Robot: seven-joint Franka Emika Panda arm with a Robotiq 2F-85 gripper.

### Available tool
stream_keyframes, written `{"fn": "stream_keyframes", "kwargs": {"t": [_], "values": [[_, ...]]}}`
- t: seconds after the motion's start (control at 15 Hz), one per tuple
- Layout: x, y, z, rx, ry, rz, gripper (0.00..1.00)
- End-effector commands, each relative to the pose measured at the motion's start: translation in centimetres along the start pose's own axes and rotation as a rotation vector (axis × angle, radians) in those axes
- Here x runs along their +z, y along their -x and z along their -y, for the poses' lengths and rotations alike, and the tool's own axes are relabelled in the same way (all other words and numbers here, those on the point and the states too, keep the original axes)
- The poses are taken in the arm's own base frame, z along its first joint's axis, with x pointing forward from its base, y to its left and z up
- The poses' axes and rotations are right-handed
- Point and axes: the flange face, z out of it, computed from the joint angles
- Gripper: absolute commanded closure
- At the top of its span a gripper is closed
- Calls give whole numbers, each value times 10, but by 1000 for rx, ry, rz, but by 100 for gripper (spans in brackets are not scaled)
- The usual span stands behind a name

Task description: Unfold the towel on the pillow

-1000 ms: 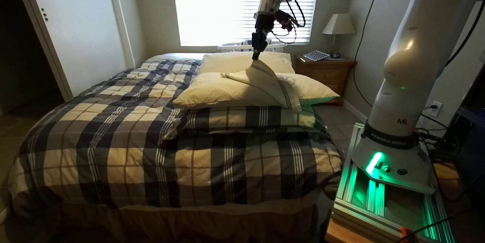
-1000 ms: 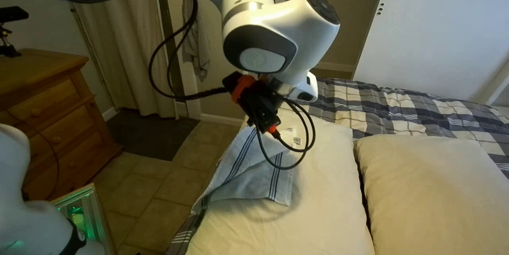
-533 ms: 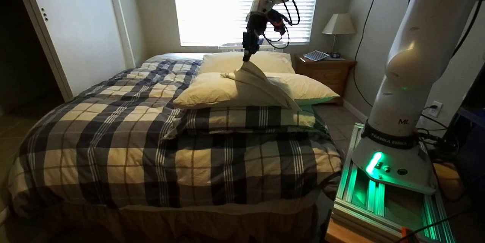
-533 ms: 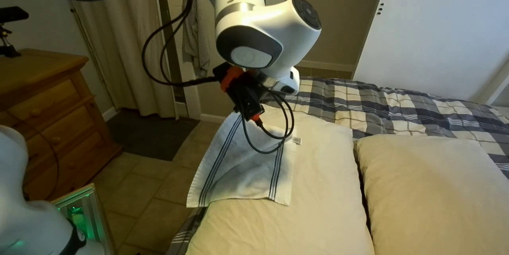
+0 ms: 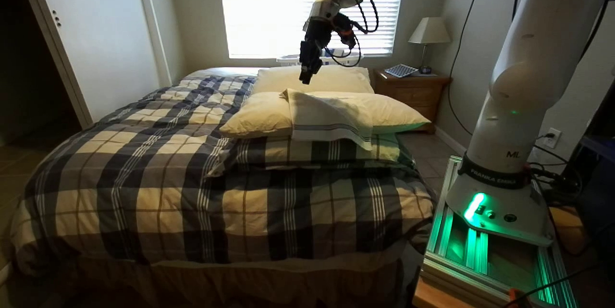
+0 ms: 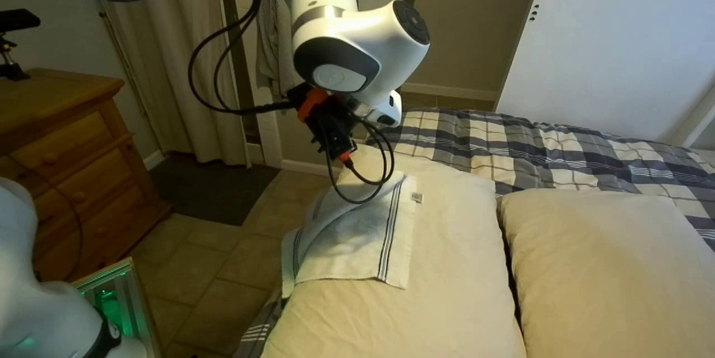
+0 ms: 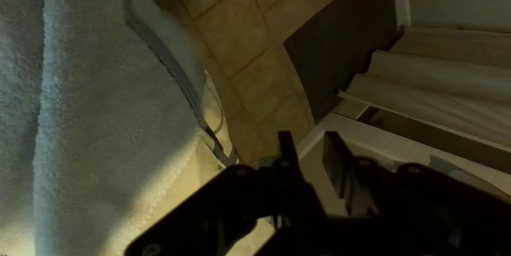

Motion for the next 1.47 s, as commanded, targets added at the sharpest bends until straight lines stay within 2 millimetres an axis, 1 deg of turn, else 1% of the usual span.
{"fn": "stream_keyframes", "kwargs": {"t": [0.0,0.07,0.2,0.4,0.47,0.6,0.8,1.07,1.2,1.4], "values": [[-10,7,2,-1,-44,-32,43],[-17,8,-1,6,-40,-38,36],[-32,14,-17,28,17,-67,22],[-62,26,-59,59,138,-114,2],[-70,31,-74,63,182,-123,0],[-80,41,-103,42,255,-122,0],[-86,55,-139,5,308,-101,0],[-77,72,-181,22,335,-48,0],[-69,79,-197,29,349,-23,0],[-60,81,-218,46,384,0,0]]}}
